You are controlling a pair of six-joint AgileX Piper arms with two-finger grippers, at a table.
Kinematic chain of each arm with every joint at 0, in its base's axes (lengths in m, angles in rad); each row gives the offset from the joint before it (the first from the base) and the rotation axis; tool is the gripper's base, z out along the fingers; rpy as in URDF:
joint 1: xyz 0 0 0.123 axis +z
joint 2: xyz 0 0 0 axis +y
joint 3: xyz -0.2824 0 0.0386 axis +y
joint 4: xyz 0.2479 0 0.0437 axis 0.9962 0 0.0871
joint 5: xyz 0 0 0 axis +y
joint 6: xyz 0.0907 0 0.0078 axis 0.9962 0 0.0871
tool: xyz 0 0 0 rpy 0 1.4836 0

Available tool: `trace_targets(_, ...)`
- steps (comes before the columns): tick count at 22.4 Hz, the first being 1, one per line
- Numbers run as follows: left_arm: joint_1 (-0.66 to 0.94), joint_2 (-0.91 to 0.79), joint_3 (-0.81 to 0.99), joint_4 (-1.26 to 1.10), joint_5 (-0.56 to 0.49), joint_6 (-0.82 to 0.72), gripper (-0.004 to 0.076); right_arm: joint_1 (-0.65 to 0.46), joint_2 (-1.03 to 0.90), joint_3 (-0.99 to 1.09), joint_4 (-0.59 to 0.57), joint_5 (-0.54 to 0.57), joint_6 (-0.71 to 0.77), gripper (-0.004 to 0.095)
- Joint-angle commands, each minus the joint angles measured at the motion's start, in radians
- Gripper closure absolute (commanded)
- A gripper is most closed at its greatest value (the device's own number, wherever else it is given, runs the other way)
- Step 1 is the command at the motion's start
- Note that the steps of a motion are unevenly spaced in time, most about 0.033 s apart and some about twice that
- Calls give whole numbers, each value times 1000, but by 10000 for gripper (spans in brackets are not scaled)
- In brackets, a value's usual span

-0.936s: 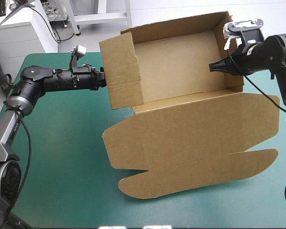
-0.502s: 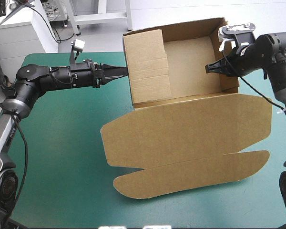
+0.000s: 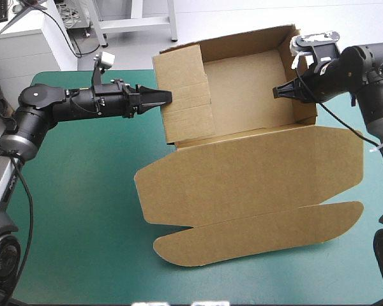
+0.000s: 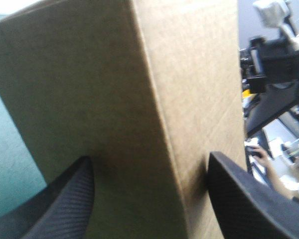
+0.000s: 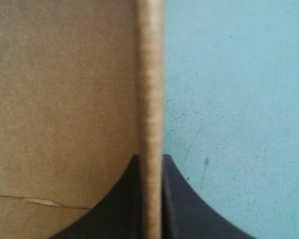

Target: Fold the box

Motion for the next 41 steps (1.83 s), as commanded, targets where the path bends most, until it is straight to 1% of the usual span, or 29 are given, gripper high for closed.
trace_targets(1, -62, -49, -86, 176, -95, -176, 262, 43, -41, -30, -12, -18, 44, 921)
trace_targets(2, -81, -49, -105, 239, -116, -225, 262, 60, -41, -30, -22, -24, 52, 921)
trace_targets(3, -116, -49, -142, 356, -146, -315, 262, 84, -41, -30, -35, -37, 59, 921)
trace_targets(4, -137, -49, -162, 418, -155, -361, 262, 100, -41, -30, -49, -47, 75, 921)
trace_targets(5, -172, -49, -199, 548, -162, -456, 262, 125, -40, -30, -77, -64, 105, 921)
trace_targets(7, -230, -47, -248, 749, -168, -595, 273, 158, -29, -32, -75, -75, 118, 921)
trace_targets(8, -265, -43, -266, 859, -168, -672, 288, 174, -21, -32, -75, -77, 125, 921)
trace_targets(11, -333, -39, -284, 1105, -163, -835, 350, 201, 4, -32, -72, -80, 160, 921)
trace_targets(14, -377, -6, -284, 1294, -110, -960, 416, 238, 32, -32, -67, -90, 191, 921)
trace_targets(17, -384, 32, -284, 1355, -63, -996, 514, 264, 55, -32, -67, -103, 222, 921)
trace_targets(21, -384, 94, -284, 1374, -12, -1002, 722, 287, 88, -32, -60, -117, 258, 921)
trace_targets(28, -382, 189, -284, 1362, -25, -1004, 732, 290, 170, -32, -71, -122, 260, 921)
trace_targets(33, -354, 245, -282, 1309, -61, -1007, 732, 279, 266, -32, -117, -121, 249, 921)
trace_targets(36, -317, 279, -282, 1229, -97, -1007, 732, 242, 323, -32, -83, -123, 223, 922)
trace_targets(40, -294, 344, -282, 1227, -104, -1007, 732, 183, 378, -32, -8, -146, 174, 921)
trace_targets(41, -294, 363, -282, 1227, -117, -1005, 732, 174, 393, -32, -12, -160, 173, 921)
